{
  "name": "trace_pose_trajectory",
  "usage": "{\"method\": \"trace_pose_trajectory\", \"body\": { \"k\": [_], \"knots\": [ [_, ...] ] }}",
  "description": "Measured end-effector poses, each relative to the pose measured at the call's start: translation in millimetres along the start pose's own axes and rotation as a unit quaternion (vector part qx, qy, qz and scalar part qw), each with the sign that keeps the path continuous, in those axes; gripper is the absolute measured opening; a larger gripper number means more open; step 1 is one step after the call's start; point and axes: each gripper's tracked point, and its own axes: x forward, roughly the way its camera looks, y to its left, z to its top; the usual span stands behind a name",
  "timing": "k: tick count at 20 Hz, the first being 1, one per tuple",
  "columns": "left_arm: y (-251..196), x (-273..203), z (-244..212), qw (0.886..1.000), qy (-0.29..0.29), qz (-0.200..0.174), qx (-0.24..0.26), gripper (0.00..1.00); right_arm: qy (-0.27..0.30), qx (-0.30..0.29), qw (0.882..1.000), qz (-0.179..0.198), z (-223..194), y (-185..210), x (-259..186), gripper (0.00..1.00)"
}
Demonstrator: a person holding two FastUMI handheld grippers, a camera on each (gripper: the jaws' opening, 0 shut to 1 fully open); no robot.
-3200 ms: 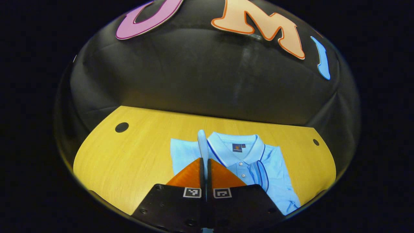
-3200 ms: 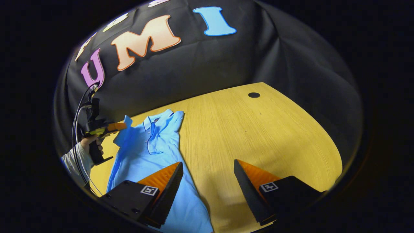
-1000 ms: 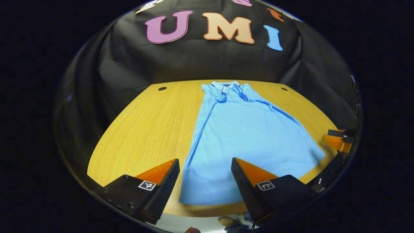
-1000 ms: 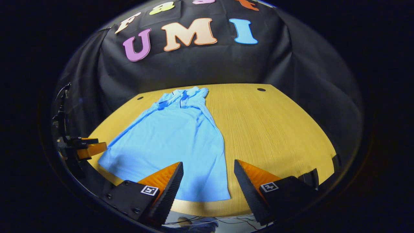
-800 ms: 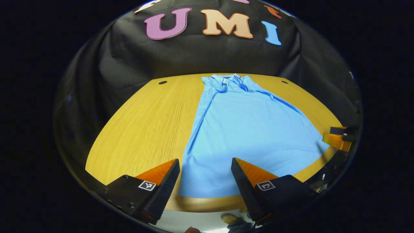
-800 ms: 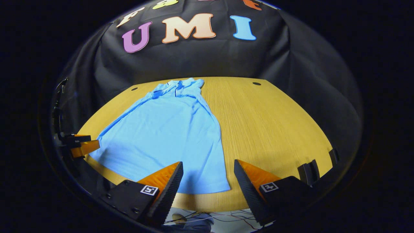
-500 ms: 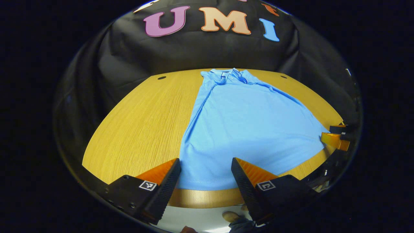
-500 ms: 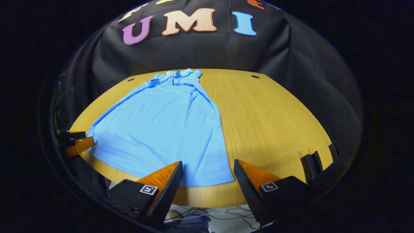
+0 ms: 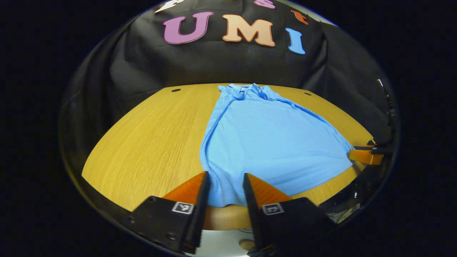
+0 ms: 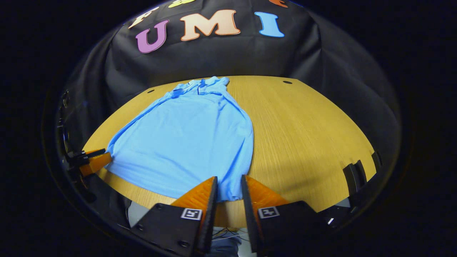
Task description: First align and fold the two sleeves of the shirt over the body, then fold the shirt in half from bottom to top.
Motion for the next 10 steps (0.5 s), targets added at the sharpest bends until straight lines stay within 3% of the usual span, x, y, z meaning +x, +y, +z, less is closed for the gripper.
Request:
{"method": "trace_pose_trajectory", "body": {
  "k": [1, 2, 3, 4, 7, 10],
  "knots": [
    [-4.2, 1.6, -0.2, 1.000, -0.004, -0.007, -0.007, 0.29, -0.001, 0.002, 1.000, -0.001, -0.8, 1.2, -0.5, 0.30],
    [-4.5, 1.3, 1.5, 1.000, -0.011, -0.008, -0.019, 0.18, -0.001, 0.003, 1.000, 0.001, 0.3, 2.4, -0.2, 0.12],
    [-3.5, 1.7, 2.2, 0.999, -0.015, -0.006, -0.036, 0.02, -0.003, 0.009, 1.000, 0.002, 0.2, 3.5, -1.0, 0.14],
    [-4.2, 2.7, 2.1, 0.999, -0.017, -0.009, -0.051, 0.01, -0.003, 0.013, 1.000, 0.003, 0.6, 4.3, -0.9, 0.05],
    [-5.7, 2.5, 2.9, 0.997, 0.008, -0.017, -0.076, 0.00, 0.007, 0.014, 1.000, 0.009, 1.0, 5.1, 0.7, 0.05],
    [-4.0, 3.3, 4.0, 0.998, 0.038, -0.007, -0.056, 0.00, 0.016, 0.019, 1.000, 0.010, 3.0, 7.2, -1.2, 0.05]
  ]
}}
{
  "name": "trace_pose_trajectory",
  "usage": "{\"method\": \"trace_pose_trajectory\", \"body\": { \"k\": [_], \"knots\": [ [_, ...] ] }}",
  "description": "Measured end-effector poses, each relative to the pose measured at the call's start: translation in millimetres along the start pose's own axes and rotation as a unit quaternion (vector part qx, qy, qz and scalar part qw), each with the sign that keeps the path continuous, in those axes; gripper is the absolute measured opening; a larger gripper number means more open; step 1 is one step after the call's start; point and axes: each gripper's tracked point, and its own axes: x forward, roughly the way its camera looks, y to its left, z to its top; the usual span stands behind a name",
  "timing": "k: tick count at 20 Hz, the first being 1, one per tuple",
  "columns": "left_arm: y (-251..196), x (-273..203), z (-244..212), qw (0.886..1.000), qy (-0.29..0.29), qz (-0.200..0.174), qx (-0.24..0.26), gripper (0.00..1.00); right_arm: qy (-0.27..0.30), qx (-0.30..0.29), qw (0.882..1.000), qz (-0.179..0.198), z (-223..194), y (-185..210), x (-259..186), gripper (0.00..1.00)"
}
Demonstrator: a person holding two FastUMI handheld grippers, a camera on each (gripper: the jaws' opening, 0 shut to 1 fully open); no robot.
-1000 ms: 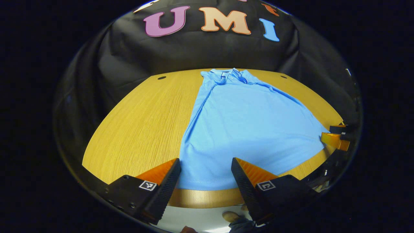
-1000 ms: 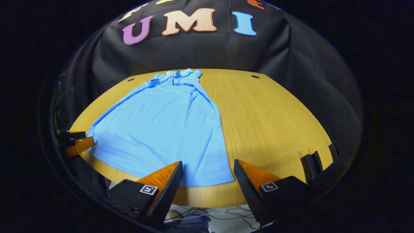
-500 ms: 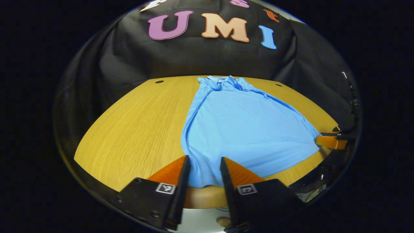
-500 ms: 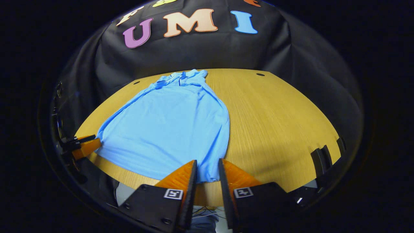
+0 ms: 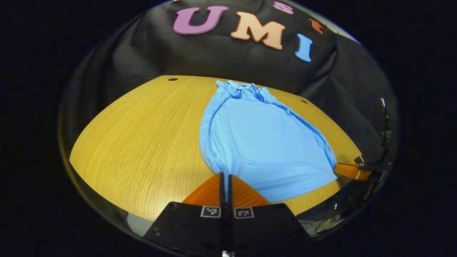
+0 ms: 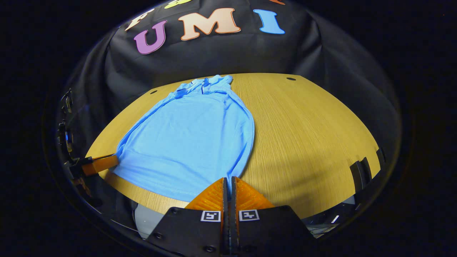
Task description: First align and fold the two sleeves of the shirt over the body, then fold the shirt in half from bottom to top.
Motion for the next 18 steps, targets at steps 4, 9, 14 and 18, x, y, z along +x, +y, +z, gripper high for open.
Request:
{"method": "trace_pose_trajectory", "body": {
  "k": [4, 9, 14, 18],
  "knots": [
    [-3, -1, 18, 1.000, 0.013, 0.008, 0.010, 0.00, -0.032, 0.007, 0.999, 0.003, 37, 6, -14, 0.04],
    [-14, -14, 101, 0.999, -0.048, -0.014, 0.010, 0.00, -0.098, 0.006, 0.995, 0.014, 116, 19, -32, 0.04],
    [-16, -12, 180, 0.996, -0.089, -0.016, 0.019, 0.00, -0.141, -0.001, 0.989, 0.038, 186, 35, -25, 0.04],
    [-4, 11, 224, 0.995, -0.094, 0.002, 0.028, 0.00, -0.157, 0.008, 0.987, 0.045, 239, 36, 4, 0.04]
  ]
}}
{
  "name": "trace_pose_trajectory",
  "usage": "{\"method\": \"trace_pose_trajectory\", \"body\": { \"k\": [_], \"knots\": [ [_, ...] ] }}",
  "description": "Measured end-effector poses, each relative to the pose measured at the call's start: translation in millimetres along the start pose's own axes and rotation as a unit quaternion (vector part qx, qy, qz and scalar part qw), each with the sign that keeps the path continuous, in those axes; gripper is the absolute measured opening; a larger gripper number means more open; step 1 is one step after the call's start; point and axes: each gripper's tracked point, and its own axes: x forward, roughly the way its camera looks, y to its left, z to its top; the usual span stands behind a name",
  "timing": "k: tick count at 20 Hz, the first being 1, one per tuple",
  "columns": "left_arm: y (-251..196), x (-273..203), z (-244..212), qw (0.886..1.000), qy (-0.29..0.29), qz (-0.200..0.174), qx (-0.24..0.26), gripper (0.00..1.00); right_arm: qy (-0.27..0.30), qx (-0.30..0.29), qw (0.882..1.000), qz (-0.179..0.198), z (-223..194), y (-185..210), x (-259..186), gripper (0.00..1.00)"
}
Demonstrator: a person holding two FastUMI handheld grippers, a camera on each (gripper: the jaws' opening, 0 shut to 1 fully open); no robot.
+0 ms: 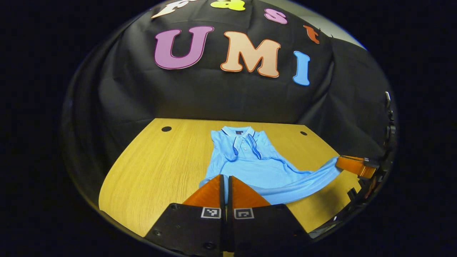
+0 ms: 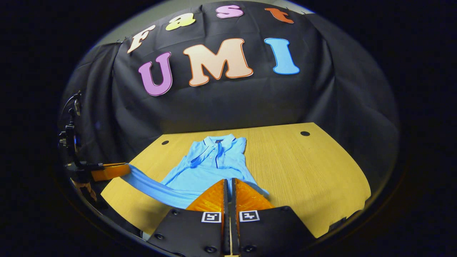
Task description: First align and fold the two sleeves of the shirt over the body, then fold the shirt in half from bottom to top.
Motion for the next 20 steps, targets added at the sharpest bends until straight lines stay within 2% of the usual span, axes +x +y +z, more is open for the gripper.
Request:
{"method": "trace_pose_trajectory", "body": {
  "k": [3, 7, 12, 16, 20],
  "knots": [
    [10, 29, 25, 1.000, 0.000, 0.008, -0.018, 0.00, -0.009, 0.010, 1.000, -0.002, 28, -5, 35, 0.04],
    [21, 72, 59, 0.999, -0.008, 0.015, -0.038, 0.00, -0.017, -0.007, 1.000, 0.003, 59, -9, 80, 0.04],
    [35, 130, 86, 0.999, -0.002, 0.028, -0.031, 0.00, -0.025, -0.009, 1.000, 0.007, 90, -12, 146, 0.04],
    [43, 184, 93, 0.999, 0.009, 0.035, -0.038, 0.00, -0.015, -0.006, 1.000, 0.004, 94, -18, 201, 0.04],
    [55, 236, 84, 0.997, 0.025, 0.052, -0.049, 0.00, 0.012, -0.005, 1.000, -0.002, 78, -31, 256, 0.04]
  ]
}}
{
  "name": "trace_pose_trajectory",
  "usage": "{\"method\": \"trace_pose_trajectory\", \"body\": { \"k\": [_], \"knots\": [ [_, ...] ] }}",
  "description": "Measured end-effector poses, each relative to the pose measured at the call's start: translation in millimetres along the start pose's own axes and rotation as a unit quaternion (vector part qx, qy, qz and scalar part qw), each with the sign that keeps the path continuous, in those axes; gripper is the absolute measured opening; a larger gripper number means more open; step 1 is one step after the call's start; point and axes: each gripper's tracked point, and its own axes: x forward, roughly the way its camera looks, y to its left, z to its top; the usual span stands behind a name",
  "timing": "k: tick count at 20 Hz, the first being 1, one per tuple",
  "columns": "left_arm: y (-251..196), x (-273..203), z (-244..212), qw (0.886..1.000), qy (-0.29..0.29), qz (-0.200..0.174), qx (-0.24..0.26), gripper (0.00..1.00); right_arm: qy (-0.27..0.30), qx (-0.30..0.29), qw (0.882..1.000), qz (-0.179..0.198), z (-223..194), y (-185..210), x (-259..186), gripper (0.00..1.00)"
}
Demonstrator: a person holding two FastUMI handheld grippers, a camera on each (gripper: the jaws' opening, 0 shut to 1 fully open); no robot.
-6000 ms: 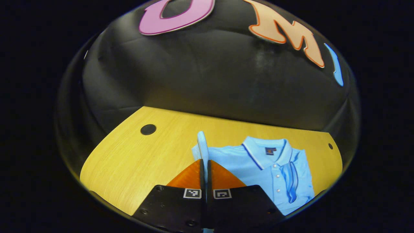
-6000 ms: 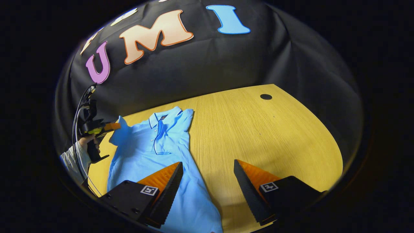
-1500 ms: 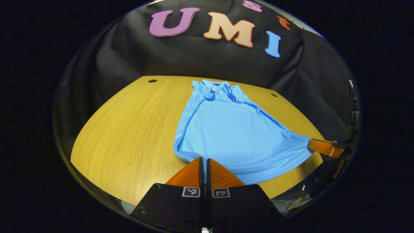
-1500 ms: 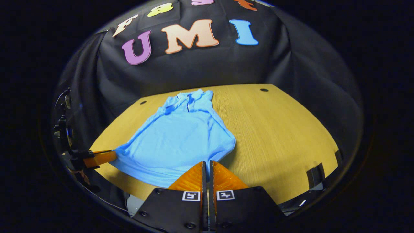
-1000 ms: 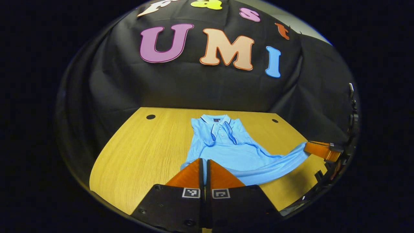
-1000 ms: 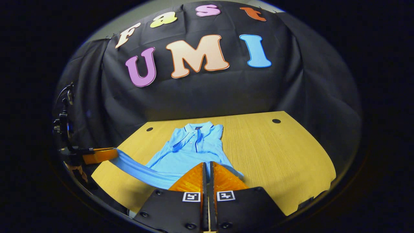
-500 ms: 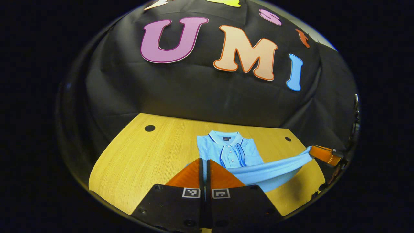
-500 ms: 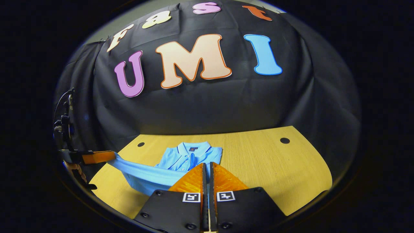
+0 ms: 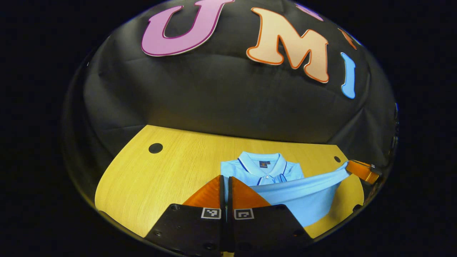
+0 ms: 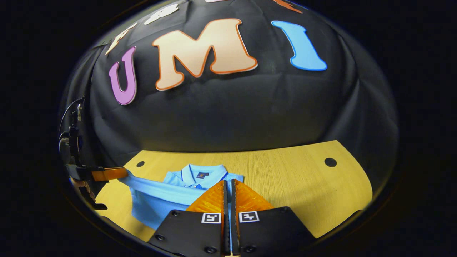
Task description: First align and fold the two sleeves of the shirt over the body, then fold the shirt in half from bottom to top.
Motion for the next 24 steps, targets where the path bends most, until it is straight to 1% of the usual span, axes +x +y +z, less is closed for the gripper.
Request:
{"method": "trace_pose_trajectory", "body": {
  "k": [2, 5, 10, 13, 14, 15, 16, 17, 18, 19, 20, 21, 22, 24],
  "knots": [
    [3, 22, -4, 1.000, 0.004, 0.011, 0.005, 0.00, 0.013, 0.009, 1.000, 0.000, -13, -4, 25, 0.04],
    [4, 50, -13, 0.999, 0.018, 0.025, 0.030, 0.00, 0.017, 0.023, 1.000, -0.009, -26, -14, 56, 0.04],
    [10, 101, -11, 0.998, -0.013, 0.045, 0.051, 0.00, 0.014, 0.058, 0.998, -0.029, -42, -25, 100, 0.04],
    [11, 120, -23, 0.997, -0.009, 0.049, 0.056, 0.00, 0.020, 0.059, 0.997, -0.043, -52, -31, 119, 0.03],
    [13, 126, -29, 0.997, -0.003, 0.055, 0.059, 0.03, 0.025, 0.059, 0.997, -0.052, -55, -35, 124, 0.09],
    [16, 127, -34, 0.996, 0.003, 0.061, 0.060, 0.35, 0.025, 0.060, 0.996, -0.058, -56, -38, 125, 0.12],
    [21, 128, -42, 0.996, 0.010, 0.070, 0.063, 0.68, 0.024, 0.065, 0.996, -0.051, -55, -36, 126, 0.35],
    [22, 120, -37, 0.995, 0.009, 0.074, 0.059, 1.00, 0.021, 0.067, 0.997, -0.044, -52, -34, 124, 0.36],
    [20, 121, -30, 0.996, 0.000, 0.073, 0.052, 0.96, 0.014, 0.058, 0.997, -0.046, -47, -35, 118, 0.57],
    [19, 112, -17, 0.996, -0.017, 0.076, 0.047, 0.93, 0.002, 0.045, 0.998, -0.041, -39, -34, 113, 0.78],
    [20, 100, -1, 0.995, -0.040, 0.078, 0.046, 0.93, -0.012, 0.026, 0.999, -0.043, -26, -33, 99, 0.99],
    [19, 84, 16, 0.994, -0.059, 0.079, 0.046, 0.94, -0.027, 0.008, 0.999, -0.043, -14, -30, 83, 0.94],
    [14, 69, 32, 0.993, -0.080, 0.075, 0.044, 0.94, -0.046, -0.004, 0.998, -0.041, 2, -25, 64, 0.98],
    [6, 28, 64, 0.990, -0.122, 0.064, 0.041, 0.94, -0.089, -0.027, 0.995, -0.037, 31, -14, 23, 0.98]
  ]
}}
